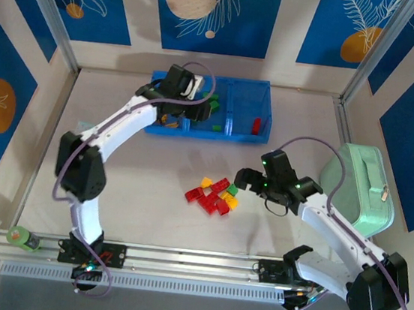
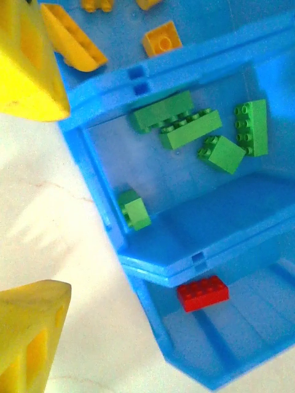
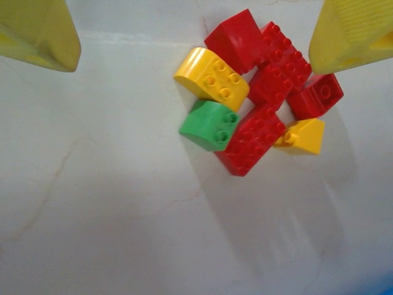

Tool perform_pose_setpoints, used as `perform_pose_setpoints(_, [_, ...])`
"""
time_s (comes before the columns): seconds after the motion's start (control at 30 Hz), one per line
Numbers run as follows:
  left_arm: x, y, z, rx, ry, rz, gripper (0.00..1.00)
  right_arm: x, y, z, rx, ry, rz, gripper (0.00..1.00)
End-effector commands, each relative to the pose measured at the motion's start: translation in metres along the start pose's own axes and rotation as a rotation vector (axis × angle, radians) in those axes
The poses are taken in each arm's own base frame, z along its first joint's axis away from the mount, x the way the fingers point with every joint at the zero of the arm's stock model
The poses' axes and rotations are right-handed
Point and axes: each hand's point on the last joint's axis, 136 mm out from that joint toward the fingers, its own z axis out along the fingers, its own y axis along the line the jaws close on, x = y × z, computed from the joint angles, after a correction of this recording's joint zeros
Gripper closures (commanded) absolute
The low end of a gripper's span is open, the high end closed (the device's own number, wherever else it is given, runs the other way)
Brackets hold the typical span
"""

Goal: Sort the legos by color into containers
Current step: Pick up the lego from the center of the table.

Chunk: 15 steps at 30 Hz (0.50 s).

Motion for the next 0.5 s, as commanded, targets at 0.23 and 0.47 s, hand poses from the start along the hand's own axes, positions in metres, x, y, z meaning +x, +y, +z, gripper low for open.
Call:
perform_pose_setpoints(0.23, [0.124, 0.029, -0.046, -0.029, 0.030, -0.142, 0.31, 0.012, 0.075, 0.027, -0.030, 0.154, -0.348, 0.12])
perform_pose_setpoints(0.47, [0.201, 0.049, -0.070, -0.060, 0.066, -0.233, 0.32, 0.019, 0.096, 0.074, 0.081, 0.297, -0.423, 0.32])
